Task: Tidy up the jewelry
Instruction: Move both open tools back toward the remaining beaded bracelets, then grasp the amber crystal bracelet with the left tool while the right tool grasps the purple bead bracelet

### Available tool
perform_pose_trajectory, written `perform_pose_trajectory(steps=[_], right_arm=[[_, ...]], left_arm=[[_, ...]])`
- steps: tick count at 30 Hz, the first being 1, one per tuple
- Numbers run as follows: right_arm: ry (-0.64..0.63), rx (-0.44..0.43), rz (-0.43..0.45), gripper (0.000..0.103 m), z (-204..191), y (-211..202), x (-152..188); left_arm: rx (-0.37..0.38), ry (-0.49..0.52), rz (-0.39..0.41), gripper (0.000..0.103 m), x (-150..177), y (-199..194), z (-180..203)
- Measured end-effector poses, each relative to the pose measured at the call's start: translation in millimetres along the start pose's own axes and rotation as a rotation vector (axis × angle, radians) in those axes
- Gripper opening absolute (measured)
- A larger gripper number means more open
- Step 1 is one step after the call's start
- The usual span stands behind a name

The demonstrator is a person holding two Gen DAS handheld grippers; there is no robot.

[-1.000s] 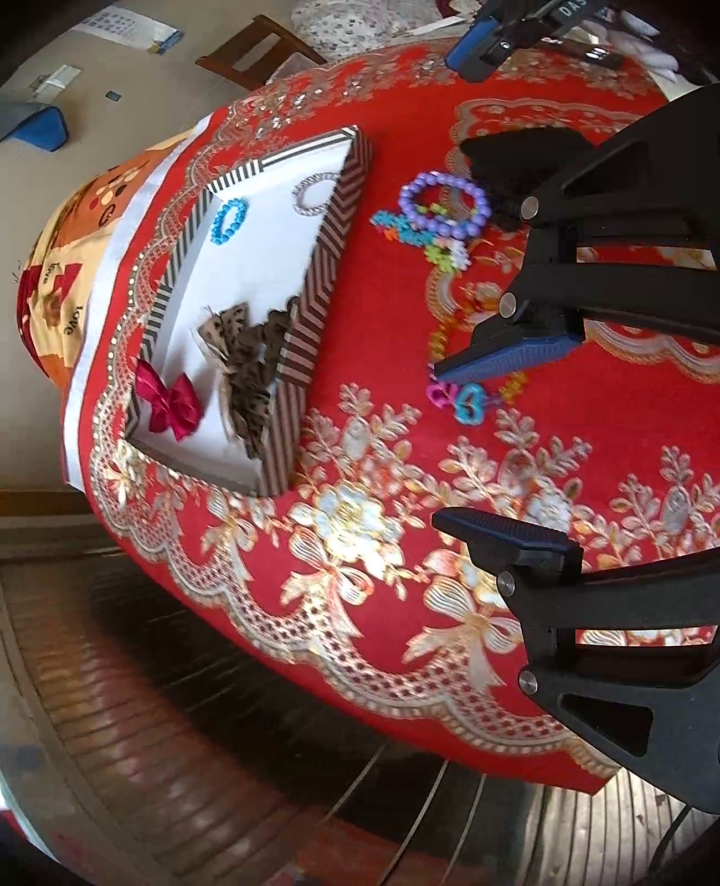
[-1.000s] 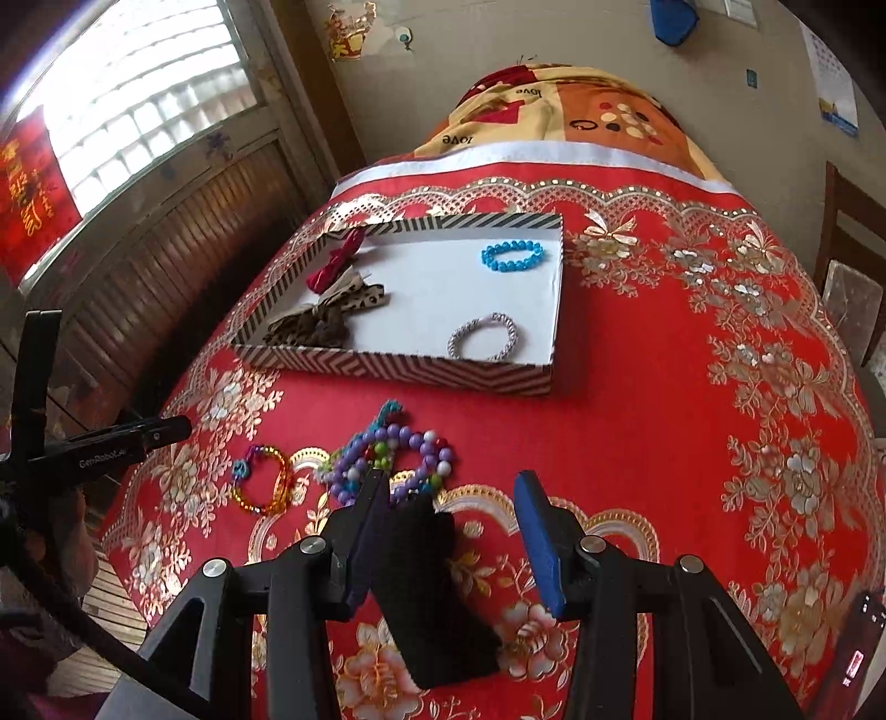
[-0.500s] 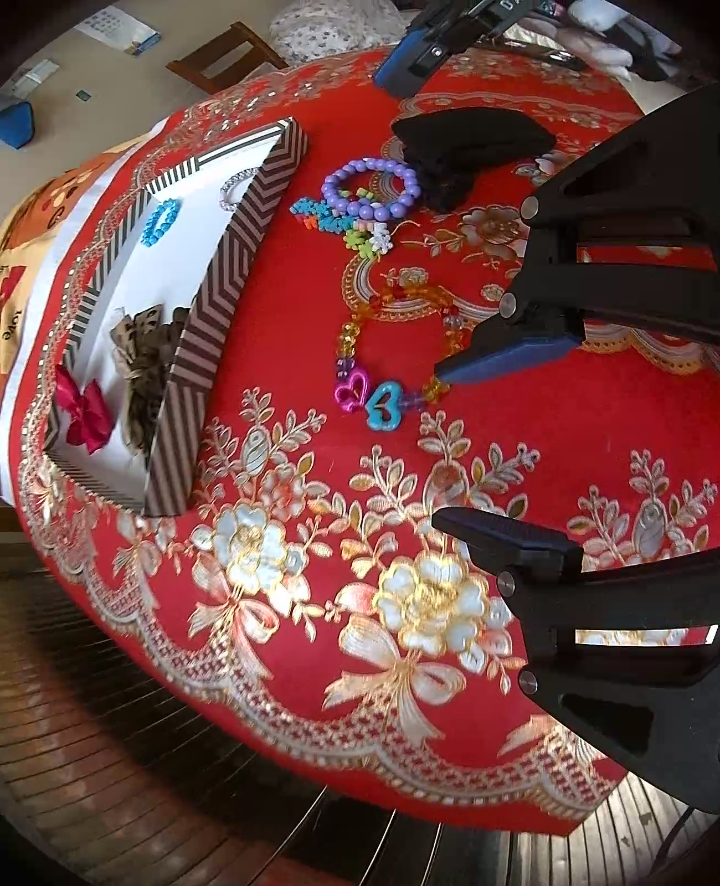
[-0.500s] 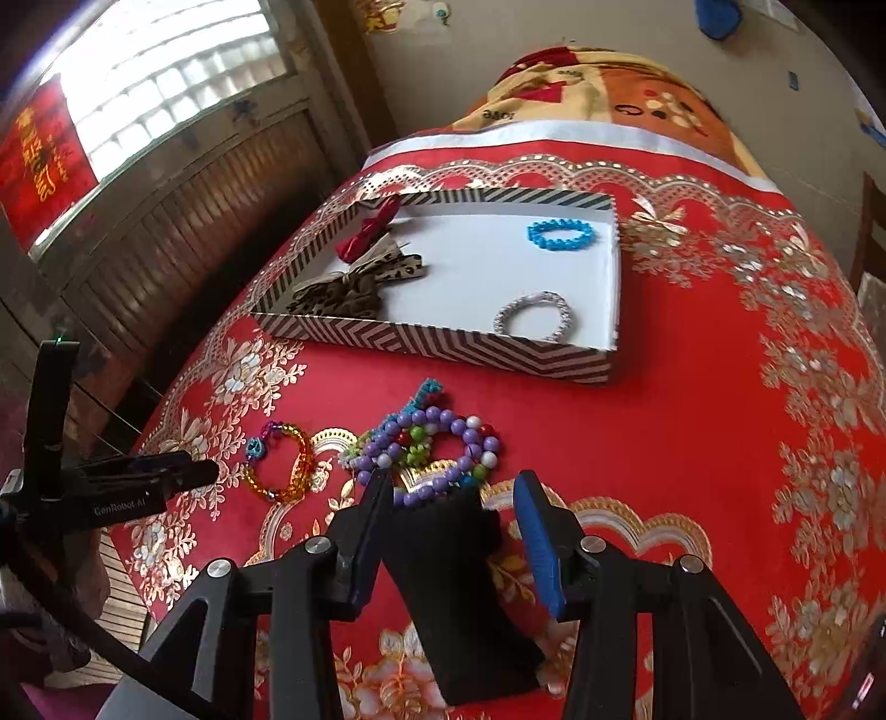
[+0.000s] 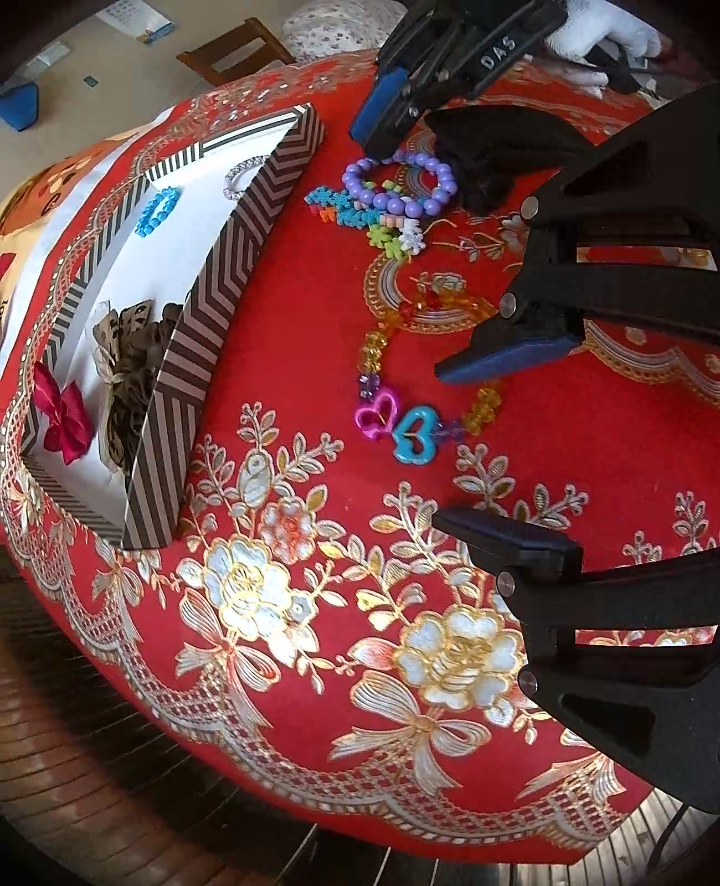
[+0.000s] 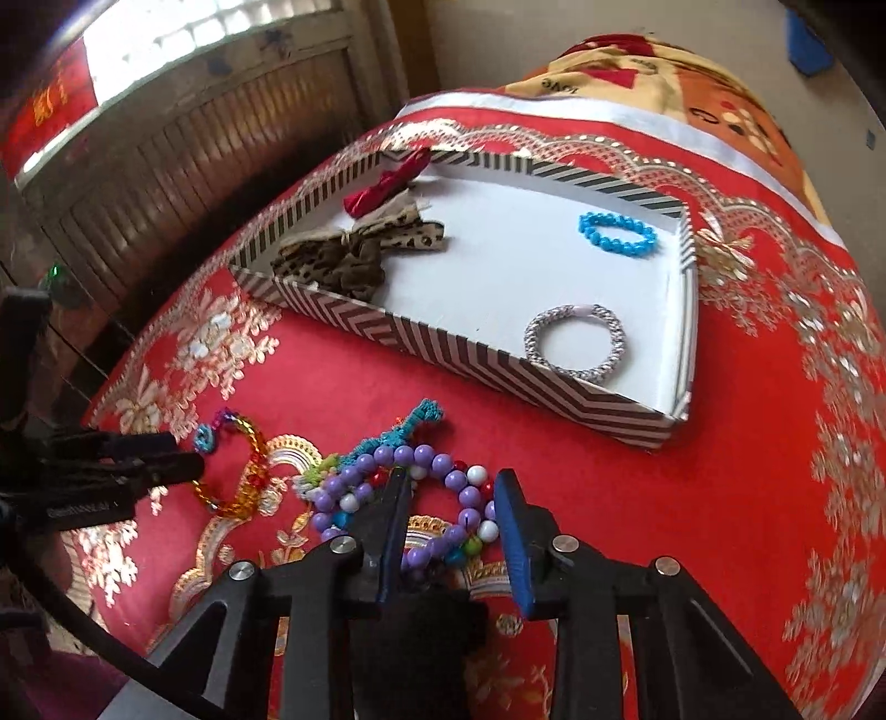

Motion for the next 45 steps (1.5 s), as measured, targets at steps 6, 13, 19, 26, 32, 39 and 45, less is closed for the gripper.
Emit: perform_pose_trajectory(steps=[6,13,19,26,32,39,45], right_arm=[[-0.065,0.015,-0.026,0.010,-5.2,16.6,2.2],[0.005,-0.062,0.018,0.008,1.4,-2.1,-3.1],[0.046,-0.100,0.079,0.008,3.7,-31.1,-9.3],[0.075,-0.135,0.147,0.008,4.0,-61.1,-12.0],[0.085,-0.133,0.173,0.008,7.3,-76.4,-12.1],[0.101,-0.146,0.178,0.008,10.2,-86.1,-5.0],[0.110,-0.160,0.186,0.008,11.7,-93.3,-0.8]], left_arm=[[0.011,0.004,0.004,0.045,-4.1,3.4,2.8],[0.048,-0.018,-0.008,0.012,-1.7,2.2,-9.4],[0.066,-0.051,-0.006,0.008,2.5,-5.9,-17.1],[0.072,-0.030,0.028,0.007,5.2,-27.5,-18.2],[0.112,-0.060,0.000,0.011,10.3,-29.1,-21.9],[0.096,-0.141,-0.030,0.036,13.6,-10.5,-12.3],[0.024,-0.080,-0.020,0.036,8.2,-3.4,8.5]])
Point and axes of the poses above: each gripper's, at about its wrist camera, not at the fingertips, and y roughly the way its jaws point, z to its right, x to its underside, the point moved 1 cm from there along y, roughly the way its jaws point, and after that the axes turned 11 degrees about y, right-handed, at the moved point
